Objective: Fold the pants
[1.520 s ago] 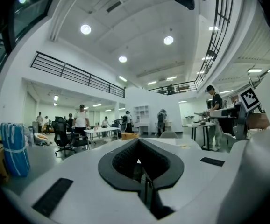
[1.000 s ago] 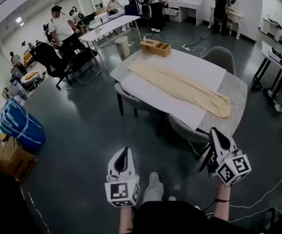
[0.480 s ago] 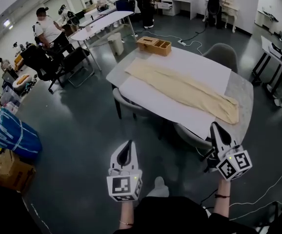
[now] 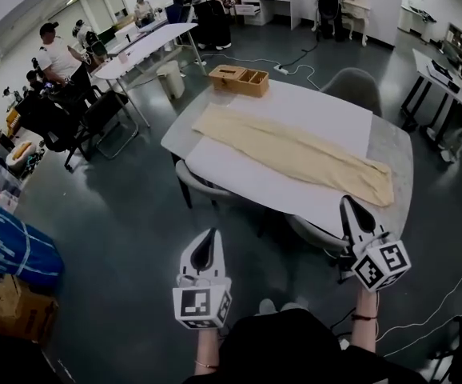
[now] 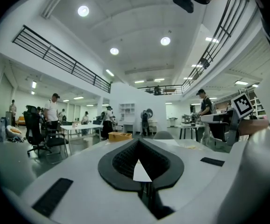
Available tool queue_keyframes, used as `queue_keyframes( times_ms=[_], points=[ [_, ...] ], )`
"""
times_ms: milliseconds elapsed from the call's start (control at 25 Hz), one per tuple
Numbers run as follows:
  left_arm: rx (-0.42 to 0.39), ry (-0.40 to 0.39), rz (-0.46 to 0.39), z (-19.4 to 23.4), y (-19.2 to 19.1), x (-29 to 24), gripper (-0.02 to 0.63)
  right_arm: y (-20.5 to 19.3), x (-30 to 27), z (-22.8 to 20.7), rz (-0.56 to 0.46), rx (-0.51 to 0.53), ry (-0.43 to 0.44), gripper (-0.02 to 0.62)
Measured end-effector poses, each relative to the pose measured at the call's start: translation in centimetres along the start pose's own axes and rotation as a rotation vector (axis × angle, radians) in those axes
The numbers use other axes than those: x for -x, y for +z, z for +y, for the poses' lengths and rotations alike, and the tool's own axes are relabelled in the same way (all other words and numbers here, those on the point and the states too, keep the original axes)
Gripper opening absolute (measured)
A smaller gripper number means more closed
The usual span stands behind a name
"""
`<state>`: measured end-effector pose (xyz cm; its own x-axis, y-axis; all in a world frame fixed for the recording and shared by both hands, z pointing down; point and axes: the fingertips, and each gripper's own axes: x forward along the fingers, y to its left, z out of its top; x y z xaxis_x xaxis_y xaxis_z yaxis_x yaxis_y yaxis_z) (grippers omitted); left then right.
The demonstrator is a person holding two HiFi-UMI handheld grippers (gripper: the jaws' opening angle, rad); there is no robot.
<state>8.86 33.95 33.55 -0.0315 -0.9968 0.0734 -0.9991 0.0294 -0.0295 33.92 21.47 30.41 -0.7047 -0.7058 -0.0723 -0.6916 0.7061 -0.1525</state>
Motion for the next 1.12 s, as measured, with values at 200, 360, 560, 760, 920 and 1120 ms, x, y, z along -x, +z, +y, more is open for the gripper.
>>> queue_keyframes(
  times_ms=[200,360,560,760,920,1120],
  points=[
    [0.014,-0.035,0.009,1.0,-0.4,-2.2,0.008,-1.1,-1.8,-0.1,0.025,-0.001,-0.023,0.015],
    [0.014,-0.057,0.037,1.4,-1.2,-3.6,0.008,-2.0,-2.5,-0.7,0.046,-0.023,-0.048,0.014],
    [0.034,-0.069,0.041,2.3,-1.5,-6.0,0.008,-2.9,-3.6,-2.1,0.07,-0.035,-0.085,0.014],
    [0.038,-0.091,0.05,3.1,-1.9,-9.8,0.008,-3.6,-6.1,-4.1,0.076,-0.047,-0.119,0.014],
    [0.023,-0.123,0.061,3.3,-1.9,-13.9,0.008,-4.0,-9.1,-6.5,0.073,-0.059,-0.139,0.015],
    [0.012,-0.158,0.072,3.7,-1.5,-19.6,0.008,-3.8,-13.0,-9.2,0.07,-0.063,-0.163,0.014]
  ],
)
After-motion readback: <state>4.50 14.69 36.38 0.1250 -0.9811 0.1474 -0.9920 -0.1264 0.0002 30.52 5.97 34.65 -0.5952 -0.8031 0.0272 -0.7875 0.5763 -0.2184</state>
